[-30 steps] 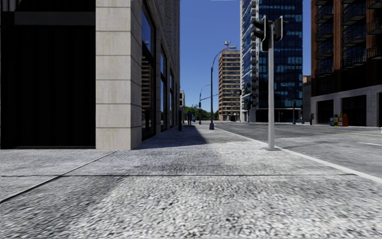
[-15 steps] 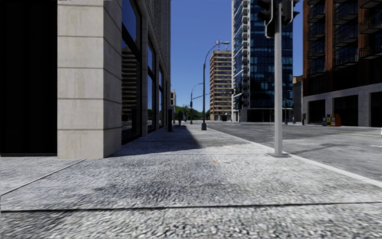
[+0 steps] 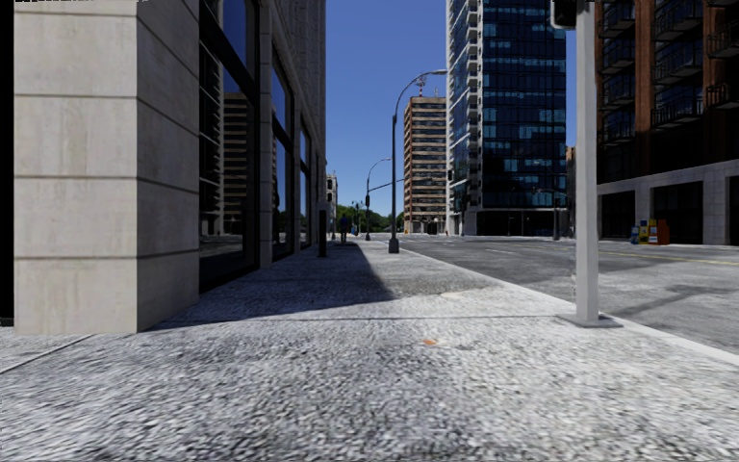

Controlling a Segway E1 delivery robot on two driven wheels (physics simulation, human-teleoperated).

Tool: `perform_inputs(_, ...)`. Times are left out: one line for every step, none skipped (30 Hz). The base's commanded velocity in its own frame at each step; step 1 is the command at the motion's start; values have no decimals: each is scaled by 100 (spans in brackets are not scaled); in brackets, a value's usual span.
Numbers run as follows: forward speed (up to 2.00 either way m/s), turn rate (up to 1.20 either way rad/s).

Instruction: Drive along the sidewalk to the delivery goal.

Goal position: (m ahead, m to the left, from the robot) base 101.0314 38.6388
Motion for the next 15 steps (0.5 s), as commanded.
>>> perform_inputs(200,0)
perform_inputs(200,0)
perform_inputs(200,0)
perform_inputs(200,0)
perform_inputs(200,0)
perform_inputs(200,0)
perform_inputs(200,0)
perform_inputs(200,0)
perform_inputs(200,0)
perform_inputs(200,0)
perform_inputs(200,0)
perform_inputs(200,0)
perform_inputs(200,0)
perform_inputs(200,0)
perform_inputs(200,0)
